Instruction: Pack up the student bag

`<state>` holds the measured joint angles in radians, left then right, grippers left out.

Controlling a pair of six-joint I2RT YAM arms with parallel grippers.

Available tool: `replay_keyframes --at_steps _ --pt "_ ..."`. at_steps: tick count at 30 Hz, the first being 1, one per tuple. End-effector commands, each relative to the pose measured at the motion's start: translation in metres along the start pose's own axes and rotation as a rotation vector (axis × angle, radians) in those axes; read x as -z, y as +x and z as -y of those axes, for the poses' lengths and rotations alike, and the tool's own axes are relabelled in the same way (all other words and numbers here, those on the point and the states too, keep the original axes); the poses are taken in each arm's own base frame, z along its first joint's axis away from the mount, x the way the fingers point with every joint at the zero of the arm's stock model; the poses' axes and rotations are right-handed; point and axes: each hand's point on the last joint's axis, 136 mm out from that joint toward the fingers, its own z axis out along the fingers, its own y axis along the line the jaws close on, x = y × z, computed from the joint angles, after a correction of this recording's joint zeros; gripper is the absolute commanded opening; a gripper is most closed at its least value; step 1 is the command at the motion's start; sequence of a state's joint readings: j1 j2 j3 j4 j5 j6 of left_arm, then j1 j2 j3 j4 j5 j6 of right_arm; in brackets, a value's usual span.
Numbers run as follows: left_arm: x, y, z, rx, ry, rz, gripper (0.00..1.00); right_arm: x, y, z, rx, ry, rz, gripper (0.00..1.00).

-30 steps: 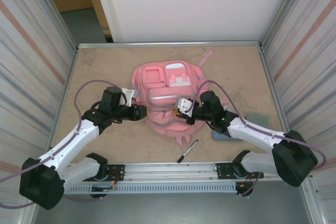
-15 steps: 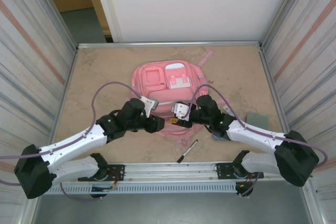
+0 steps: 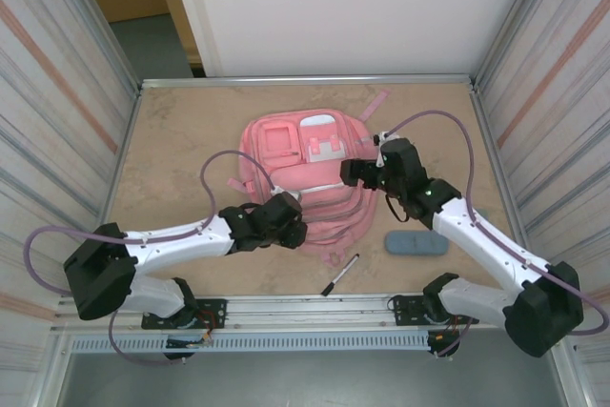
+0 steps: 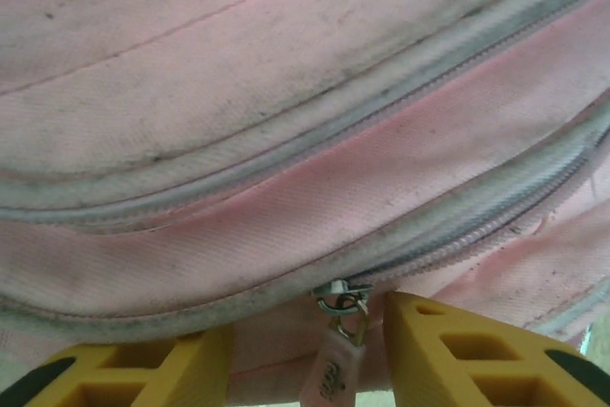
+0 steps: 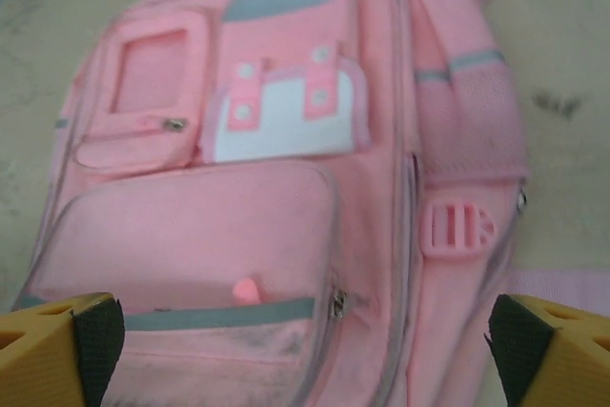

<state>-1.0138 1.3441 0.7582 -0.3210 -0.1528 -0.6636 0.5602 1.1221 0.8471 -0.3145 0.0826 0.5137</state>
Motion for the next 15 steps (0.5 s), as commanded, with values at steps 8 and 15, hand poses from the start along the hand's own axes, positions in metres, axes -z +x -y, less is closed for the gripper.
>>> replay_keyframes --at_steps 8,15 --pt "0.007 -0.021 0.006 -0.013 0.075 0.047 0.01 -0.020 0.073 -0.003 -0.479 0.138 -0.363 0.91" --pt "0.014 -0.017 0.011 -0.041 0.159 0.031 0.00 -0.041 0.075 -0.024 -0.568 0.088 -0.364 0.72"
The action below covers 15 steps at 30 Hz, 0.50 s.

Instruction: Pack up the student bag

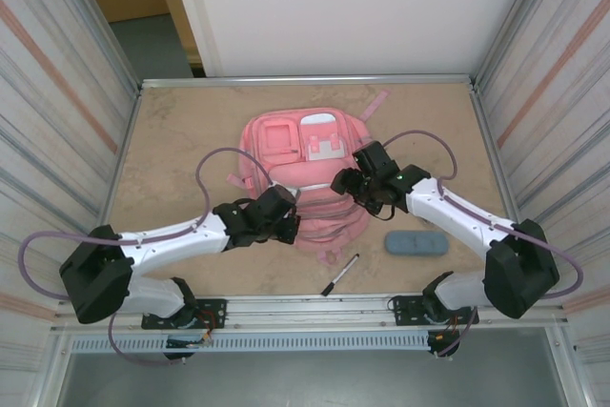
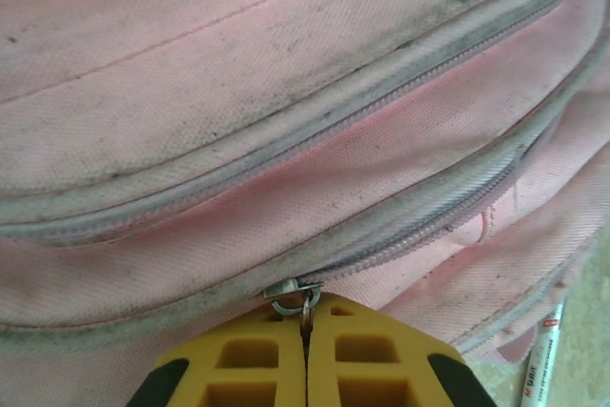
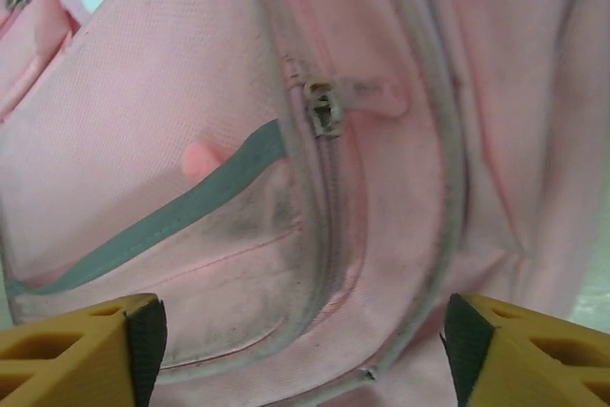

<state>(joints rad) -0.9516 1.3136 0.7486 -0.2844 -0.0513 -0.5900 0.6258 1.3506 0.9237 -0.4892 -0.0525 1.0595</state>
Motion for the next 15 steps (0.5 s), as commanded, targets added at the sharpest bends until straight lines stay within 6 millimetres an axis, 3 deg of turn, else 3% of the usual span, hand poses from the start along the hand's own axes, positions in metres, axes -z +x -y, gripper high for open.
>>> replay_keyframes --at_steps 1,9,11,13,15 --pt "0.010 -0.007 0.009 -0.023 0.081 0.027 0.00 -0.005 0.000 -0.016 -0.073 -0.030 -0.008 0.68" --pt "0.015 -0.008 0.017 -0.012 0.203 0.053 0.00 -0.025 -0.003 -0.010 -0.180 0.011 -0.007 0.54" --pt "0.015 -0.007 0.019 -0.020 0.230 0.051 0.00 -0.025 -0.006 -0.007 -0.215 0.016 0.015 0.39" --pt "0.014 -0.007 0.017 -0.019 0.228 0.048 0.00 -0.023 -0.012 -0.003 -0.246 0.014 0.052 0.17" --pt "0.014 -0.006 0.007 0.002 0.193 0.035 0.00 -0.018 -0.020 -0.003 -0.268 -0.005 0.072 0.04"
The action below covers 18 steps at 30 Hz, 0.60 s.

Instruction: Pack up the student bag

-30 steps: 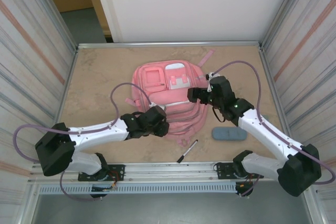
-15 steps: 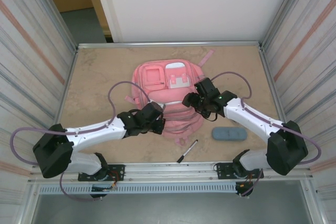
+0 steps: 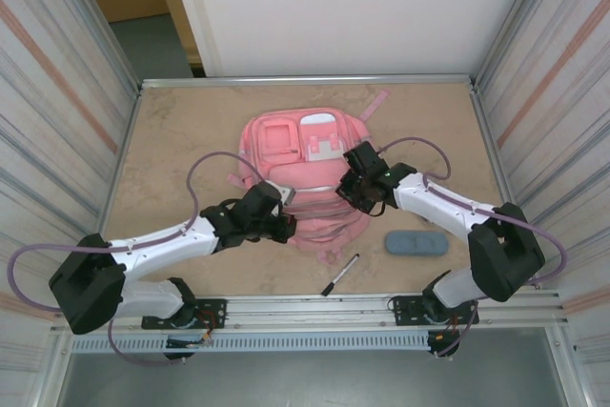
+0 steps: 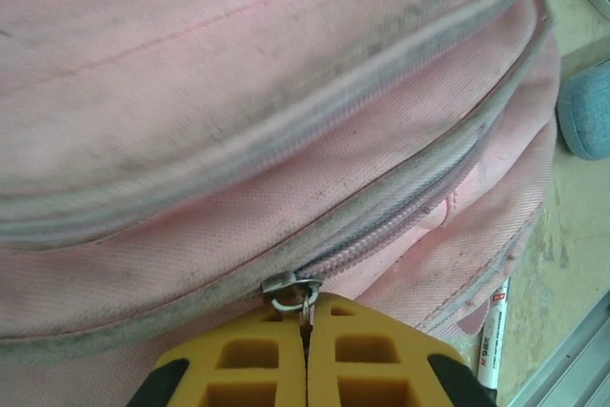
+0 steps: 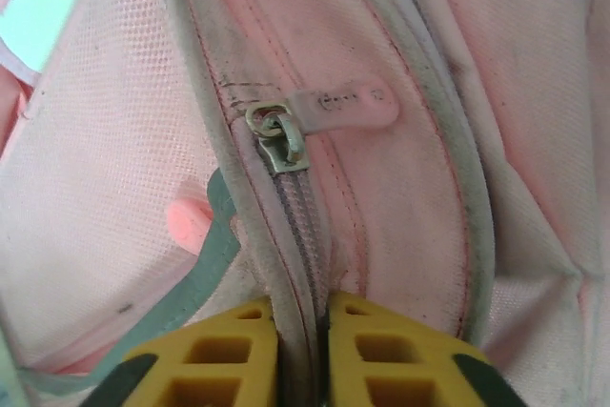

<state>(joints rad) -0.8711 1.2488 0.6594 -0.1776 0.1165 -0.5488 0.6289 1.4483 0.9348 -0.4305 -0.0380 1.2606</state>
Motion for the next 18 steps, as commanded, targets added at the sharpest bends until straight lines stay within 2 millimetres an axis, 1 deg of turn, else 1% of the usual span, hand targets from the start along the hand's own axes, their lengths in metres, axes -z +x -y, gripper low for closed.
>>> replay_keyframes --at_steps 1,3,8,10,14,18 --pt "0.011 -0.007 0.002 -0.007 0.027 0.026 0.00 0.010 -0.019 -0.006 -0.083 -0.046 0.072 0.00" --pt "0.015 -0.005 -0.015 0.016 -0.044 0.027 0.00 0.016 -0.026 -0.009 -0.111 -0.069 0.074 0.00" --pt "0.023 -0.001 -0.036 -0.002 -0.108 0.032 0.00 0.031 -0.035 -0.020 -0.093 -0.102 0.085 0.00" --pt "0.023 0.001 -0.040 -0.008 -0.101 0.027 0.00 0.035 -0.036 -0.023 -0.096 -0.112 0.087 0.00" --pt "0.025 0.000 -0.041 -0.029 -0.071 0.059 0.00 0.046 -0.039 -0.030 -0.084 -0.127 0.093 0.00" --pt "0.028 -0.002 -0.044 -0.038 -0.053 0.059 0.00 0.057 -0.048 -0.030 -0.037 -0.096 0.146 0.00"
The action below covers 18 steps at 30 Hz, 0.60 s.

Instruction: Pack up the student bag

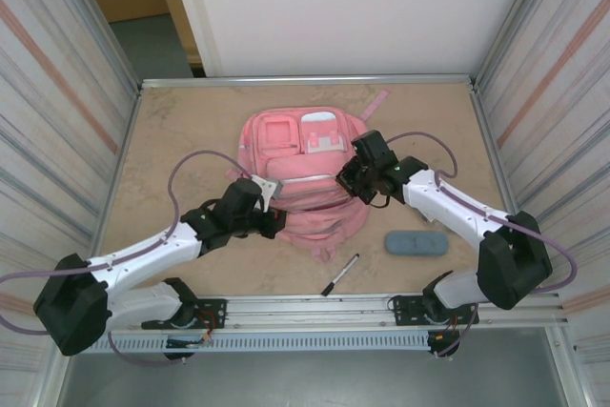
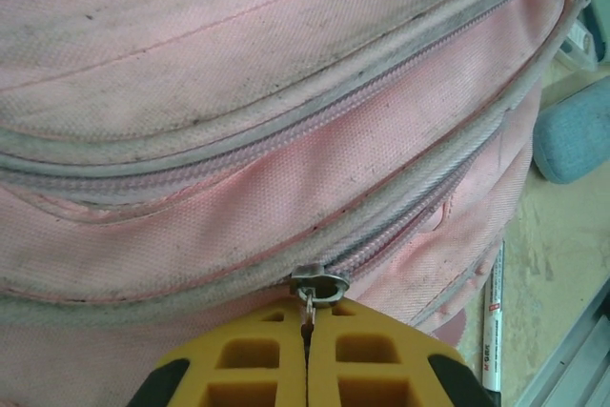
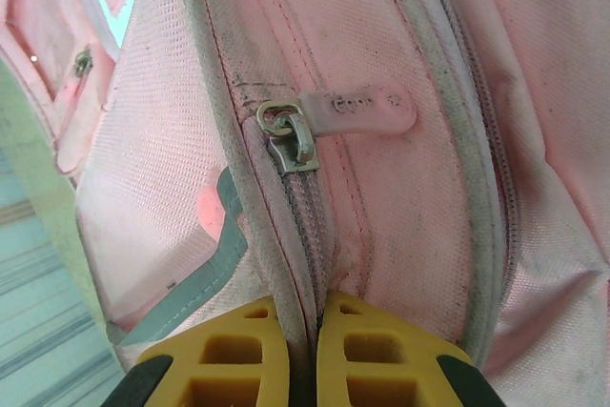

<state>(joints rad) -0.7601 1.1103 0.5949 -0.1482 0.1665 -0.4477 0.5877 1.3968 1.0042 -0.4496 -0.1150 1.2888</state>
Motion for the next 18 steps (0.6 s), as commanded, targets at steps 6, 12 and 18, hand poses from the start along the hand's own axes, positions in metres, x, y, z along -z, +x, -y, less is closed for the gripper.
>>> replay_keyframes --at_steps 6,12,18 --pt "0.003 0.022 -0.024 -0.006 -0.007 -0.107 0.00 0.031 -0.056 0.001 0.126 0.040 0.213 0.00" --pt "0.004 0.030 -0.035 0.102 0.032 -0.167 0.00 0.030 -0.071 0.000 0.202 0.021 0.218 0.00" --pt "0.009 0.028 -0.051 0.152 -0.046 -0.141 0.00 0.032 -0.082 -0.002 0.223 -0.017 0.207 0.00"
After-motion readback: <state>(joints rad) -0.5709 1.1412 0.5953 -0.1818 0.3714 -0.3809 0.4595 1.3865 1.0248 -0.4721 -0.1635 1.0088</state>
